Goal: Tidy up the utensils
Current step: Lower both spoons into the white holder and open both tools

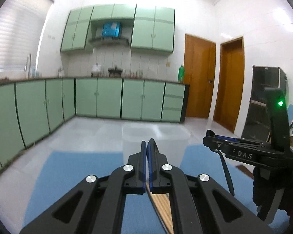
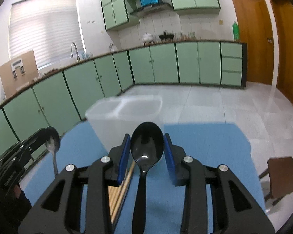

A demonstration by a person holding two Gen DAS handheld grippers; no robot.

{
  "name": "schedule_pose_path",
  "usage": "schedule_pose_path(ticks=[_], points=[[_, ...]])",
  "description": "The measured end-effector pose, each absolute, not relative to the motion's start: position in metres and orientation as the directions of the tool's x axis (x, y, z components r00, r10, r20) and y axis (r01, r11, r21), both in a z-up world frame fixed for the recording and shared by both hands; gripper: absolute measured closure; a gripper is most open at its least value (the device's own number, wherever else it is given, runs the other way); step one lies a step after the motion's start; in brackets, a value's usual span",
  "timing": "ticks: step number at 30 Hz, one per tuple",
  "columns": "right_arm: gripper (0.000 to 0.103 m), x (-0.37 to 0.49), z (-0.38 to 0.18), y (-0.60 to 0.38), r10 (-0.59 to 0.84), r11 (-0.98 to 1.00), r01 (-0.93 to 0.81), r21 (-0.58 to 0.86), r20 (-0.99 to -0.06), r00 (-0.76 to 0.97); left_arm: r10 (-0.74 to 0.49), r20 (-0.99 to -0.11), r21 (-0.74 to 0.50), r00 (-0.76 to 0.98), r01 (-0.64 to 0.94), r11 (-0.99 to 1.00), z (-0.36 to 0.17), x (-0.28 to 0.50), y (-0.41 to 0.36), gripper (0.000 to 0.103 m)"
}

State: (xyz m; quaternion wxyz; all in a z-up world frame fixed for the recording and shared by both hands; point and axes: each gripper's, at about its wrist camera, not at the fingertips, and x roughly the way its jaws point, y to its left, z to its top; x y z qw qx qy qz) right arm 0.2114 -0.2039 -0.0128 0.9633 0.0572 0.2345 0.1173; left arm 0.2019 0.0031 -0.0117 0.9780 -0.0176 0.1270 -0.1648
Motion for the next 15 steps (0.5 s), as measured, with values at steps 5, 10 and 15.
schedule_pose_path(ticks=[5, 10, 15], points=[[0.07, 0.238, 0.027, -0.206, 0.281, 0.956, -0.231, 0.181, -0.332, 0.9, -0.315, -0.126, -0.026, 0.941, 0.314, 0.949, 0.027, 0.216, -0.002, 0.101], [0.07, 0.286, 0.049, -0.208, 0.291, 0.948, -0.238, 0.213, -0.27, 0.918, -0.286, -0.033, 0.029, 0.958, 0.287, 0.957, 0.06, 0.255, -0.012, 0.101], [0.07, 0.329, 0.043, -0.205, 0.24, 0.962, -0.192, 0.192, -0.27, 0.933, -0.233, -0.023, 0.083, 0.972, 0.234, 0.969, 0.065, 0.311, -0.03, 0.101]])
